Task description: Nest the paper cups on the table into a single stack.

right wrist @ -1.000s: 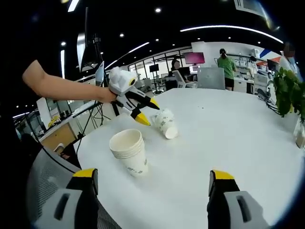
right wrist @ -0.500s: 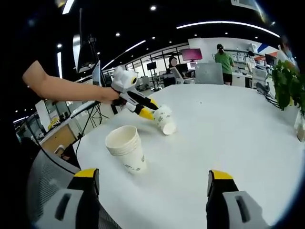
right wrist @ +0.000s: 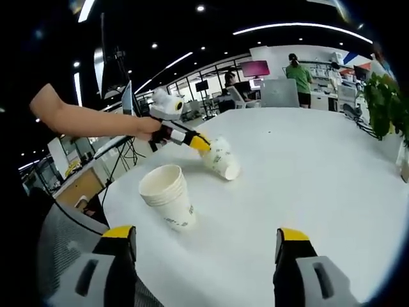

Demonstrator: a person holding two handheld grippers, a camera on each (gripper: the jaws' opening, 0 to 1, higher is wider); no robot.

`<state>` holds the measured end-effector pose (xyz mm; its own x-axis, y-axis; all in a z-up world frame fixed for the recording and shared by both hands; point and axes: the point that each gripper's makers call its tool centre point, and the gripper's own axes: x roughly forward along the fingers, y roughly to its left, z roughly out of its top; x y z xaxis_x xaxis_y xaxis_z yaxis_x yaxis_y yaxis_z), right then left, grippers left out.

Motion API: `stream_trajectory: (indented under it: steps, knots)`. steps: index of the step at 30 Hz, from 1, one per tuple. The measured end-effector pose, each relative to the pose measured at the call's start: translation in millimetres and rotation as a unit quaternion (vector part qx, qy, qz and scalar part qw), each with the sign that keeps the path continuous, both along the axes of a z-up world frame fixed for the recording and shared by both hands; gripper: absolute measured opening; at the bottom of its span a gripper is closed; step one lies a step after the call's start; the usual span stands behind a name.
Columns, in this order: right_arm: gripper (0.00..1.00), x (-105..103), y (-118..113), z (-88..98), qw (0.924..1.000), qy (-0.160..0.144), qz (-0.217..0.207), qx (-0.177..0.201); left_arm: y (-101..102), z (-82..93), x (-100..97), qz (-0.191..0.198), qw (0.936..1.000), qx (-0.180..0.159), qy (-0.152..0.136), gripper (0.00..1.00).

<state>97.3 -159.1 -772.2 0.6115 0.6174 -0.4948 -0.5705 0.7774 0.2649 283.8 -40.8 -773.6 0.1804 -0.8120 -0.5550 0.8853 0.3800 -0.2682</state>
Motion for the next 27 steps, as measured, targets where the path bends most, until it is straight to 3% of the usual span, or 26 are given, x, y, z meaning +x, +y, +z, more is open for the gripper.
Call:
stream_trajectory:
  steps: [6,13,27]
  knots:
    - [0.91,1,2,2.2,1.0000,-0.004,0.001,0.001,-13,3.7,-19.3,-0.033,0.9993,-0.009,0.015,0.00]
    - [0.91,1,1,6.3,0.9999,-0.011,-0.004,0.004,-15,9.1,-22.1,-0.048,0.9987,-0.014,0.009,0.00]
    - [0.91,-3,1,14.1,0.9997,-0.025,-0.005,0.006,-23,36.8,-43.7,-0.063,0.9975,-0.016,-0.028,0.00]
